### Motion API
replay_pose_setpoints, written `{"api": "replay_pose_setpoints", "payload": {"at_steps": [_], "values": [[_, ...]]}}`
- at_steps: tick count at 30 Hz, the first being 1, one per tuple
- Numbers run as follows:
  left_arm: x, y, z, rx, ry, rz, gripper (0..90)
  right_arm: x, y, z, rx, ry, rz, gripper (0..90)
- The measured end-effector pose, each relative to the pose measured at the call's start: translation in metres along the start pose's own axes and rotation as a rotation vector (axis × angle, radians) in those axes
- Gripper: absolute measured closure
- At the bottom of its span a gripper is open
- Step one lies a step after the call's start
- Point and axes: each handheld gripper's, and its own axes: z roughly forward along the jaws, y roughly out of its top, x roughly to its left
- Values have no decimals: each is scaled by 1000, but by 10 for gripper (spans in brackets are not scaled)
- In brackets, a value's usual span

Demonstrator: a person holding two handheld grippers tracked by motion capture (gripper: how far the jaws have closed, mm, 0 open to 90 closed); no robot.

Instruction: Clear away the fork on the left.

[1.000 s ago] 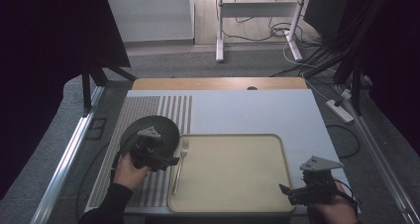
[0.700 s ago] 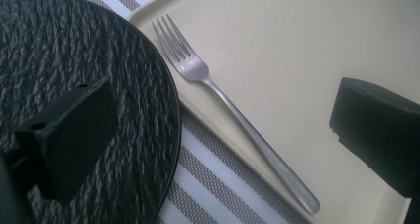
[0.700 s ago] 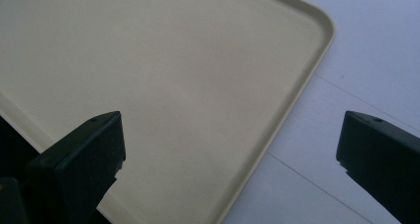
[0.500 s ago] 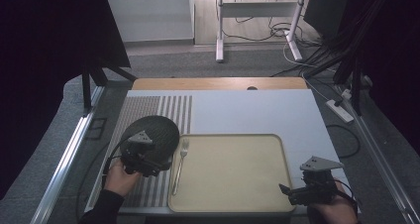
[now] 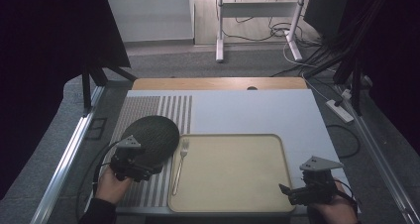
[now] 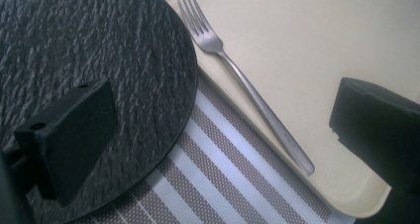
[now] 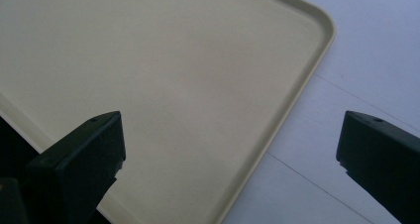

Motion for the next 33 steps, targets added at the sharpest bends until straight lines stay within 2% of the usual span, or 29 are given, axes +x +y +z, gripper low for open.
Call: {"api": "replay_pose_setpoints", "payload": {"at_steps": [14,30,33], "values": [[-1,-16,-8,29,35,-14,0,0,0,0,0,-3,0,0],[-2,-35,-22,31,64,-50,0,1,0,0,0,-5,2,0],[-2,-37,-25,15,66,-55,0,1,0,0,0,-6,2,0]]}}
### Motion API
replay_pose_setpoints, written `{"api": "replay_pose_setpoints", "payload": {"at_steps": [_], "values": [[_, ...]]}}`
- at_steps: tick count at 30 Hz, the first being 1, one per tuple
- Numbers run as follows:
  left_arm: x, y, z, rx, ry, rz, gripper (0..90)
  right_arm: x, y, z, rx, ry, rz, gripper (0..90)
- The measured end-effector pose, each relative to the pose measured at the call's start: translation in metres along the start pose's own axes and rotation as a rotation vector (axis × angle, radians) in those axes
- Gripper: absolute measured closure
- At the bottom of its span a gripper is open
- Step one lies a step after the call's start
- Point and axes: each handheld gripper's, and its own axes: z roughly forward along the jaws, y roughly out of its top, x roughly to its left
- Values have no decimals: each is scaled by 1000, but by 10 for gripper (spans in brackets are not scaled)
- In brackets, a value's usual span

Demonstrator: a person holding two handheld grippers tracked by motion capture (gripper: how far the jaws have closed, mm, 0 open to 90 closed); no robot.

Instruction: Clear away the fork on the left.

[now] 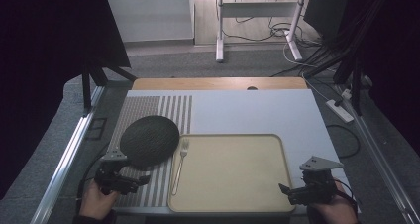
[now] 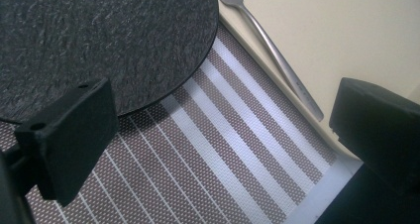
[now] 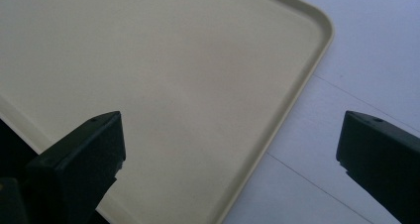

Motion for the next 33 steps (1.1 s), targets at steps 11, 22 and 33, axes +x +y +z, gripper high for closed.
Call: {"api": "replay_pose_setpoints", "payload": {"at_steps": [11,22,33], "values": [[-2,-5,-9,-27,3,-15,0,0,0,0,-3,0,2,0],[-4,-14,-21,-31,42,-24,0,0,0,0,2,-2,2,0],[-4,-23,-31,-59,61,-44,0,0,1,1,5,-5,4,0]]}}
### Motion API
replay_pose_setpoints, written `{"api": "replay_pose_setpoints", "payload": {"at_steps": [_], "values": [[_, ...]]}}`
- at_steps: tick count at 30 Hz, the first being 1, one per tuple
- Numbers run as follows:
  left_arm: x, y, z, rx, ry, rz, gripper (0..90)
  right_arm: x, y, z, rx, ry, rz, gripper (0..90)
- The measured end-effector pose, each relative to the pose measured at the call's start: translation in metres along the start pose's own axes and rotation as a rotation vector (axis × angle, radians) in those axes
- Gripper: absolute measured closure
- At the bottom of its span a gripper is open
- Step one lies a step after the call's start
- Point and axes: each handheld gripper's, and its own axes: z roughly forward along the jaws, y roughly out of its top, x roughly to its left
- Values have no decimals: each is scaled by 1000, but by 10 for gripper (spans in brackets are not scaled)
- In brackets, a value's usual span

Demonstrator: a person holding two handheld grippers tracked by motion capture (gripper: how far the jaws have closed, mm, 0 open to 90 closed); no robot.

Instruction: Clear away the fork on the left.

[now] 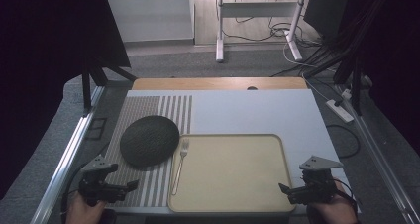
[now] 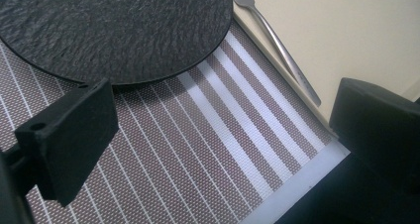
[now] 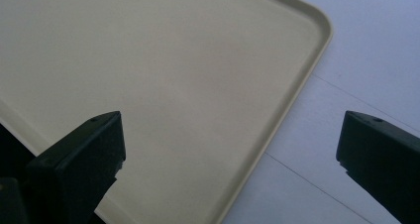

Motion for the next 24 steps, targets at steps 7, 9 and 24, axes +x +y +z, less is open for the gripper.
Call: {"api": "replay_pose_setpoints", "payload": {"at_steps": [7,9,24], "values": [[-2,-3,-3,5,19,10,0,0,0,1,16,-14,0,0],[-3,-4,-5,3,25,11,0,0,0,1,22,-20,2,0],[-4,-8,-8,15,42,-2,0,1,-2,4,105,-66,-20,0]]}}
